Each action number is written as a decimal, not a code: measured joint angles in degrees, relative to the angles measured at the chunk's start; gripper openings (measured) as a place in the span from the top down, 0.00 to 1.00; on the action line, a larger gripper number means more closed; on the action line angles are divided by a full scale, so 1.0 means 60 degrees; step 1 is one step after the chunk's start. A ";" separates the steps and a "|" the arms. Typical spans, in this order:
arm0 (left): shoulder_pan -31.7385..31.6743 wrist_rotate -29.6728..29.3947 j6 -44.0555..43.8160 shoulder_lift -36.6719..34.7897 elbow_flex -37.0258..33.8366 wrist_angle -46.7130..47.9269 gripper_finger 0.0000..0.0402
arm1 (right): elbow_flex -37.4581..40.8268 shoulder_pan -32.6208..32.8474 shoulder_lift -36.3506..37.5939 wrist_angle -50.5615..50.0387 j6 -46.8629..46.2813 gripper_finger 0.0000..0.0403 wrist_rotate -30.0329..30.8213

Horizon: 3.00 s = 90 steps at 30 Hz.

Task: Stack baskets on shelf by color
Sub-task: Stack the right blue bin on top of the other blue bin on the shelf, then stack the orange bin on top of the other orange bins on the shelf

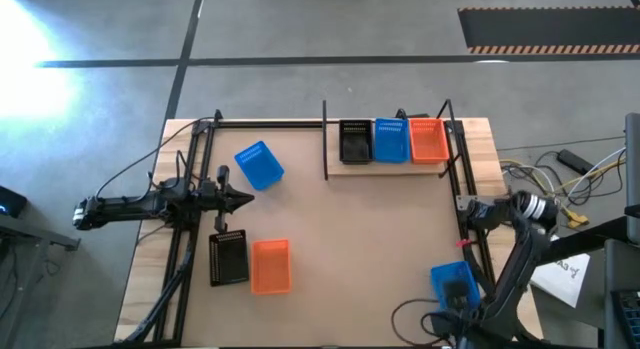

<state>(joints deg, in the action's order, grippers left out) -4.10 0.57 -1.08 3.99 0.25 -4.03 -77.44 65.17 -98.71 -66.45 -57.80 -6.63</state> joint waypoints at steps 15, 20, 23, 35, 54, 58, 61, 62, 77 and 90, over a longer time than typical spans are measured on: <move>0.0000 0.0000 0.0000 0.0000 0.0000 0.0000 1.00 | -0.0781 0.0208 -0.1393 -0.1633 0.0769 0.88 -0.0396; 0.0004 0.0001 0.0000 0.0000 0.0000 -0.0002 1.00 | -0.0919 -0.0014 -0.1255 -0.1670 0.1301 0.97 0.0635; 0.0001 0.0001 0.0000 0.0000 0.0000 0.0000 1.00 | -0.1271 -0.0493 -0.1205 -0.1643 0.2272 0.97 0.2138; 0.0004 -0.0002 0.0000 0.0000 0.0000 0.0000 1.00 | -0.1674 -0.4202 0.0793 -0.2711 0.6444 0.97 0.7299; 0.0002 0.0002 0.0000 0.0000 0.0000 0.0000 1.00 | -0.1628 -1.3008 0.2117 -0.0918 1.0722 0.97 0.6006; 0.0000 0.0001 0.0000 0.0000 0.0000 0.0000 1.00 | -0.1626 -1.3636 0.1781 -0.0917 1.1034 0.97 0.5209; 0.0004 0.0001 0.0000 0.0000 0.0000 -0.0001 1.00 | -0.1626 -1.3842 0.1506 -0.0963 1.1122 0.97 0.4921; 0.0004 0.0000 0.0000 0.0000 0.0000 0.0000 1.00 | -0.1626 -1.3879 0.1430 -0.0990 1.1147 0.97 0.4921; 0.0003 0.0002 0.0000 0.0000 0.0000 0.0000 1.00 | -0.1544 -1.4058 0.1055 -0.1190 1.1100 0.93 0.5006; 0.0000 -0.0002 0.0000 0.0000 0.0000 0.0000 1.00 | -0.0796 -1.4057 0.1115 -0.1152 1.1299 0.72 0.5887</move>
<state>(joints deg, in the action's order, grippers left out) -4.10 0.56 -1.08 3.99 0.25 -4.03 -82.21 -19.17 -92.01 -73.36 9.99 28.69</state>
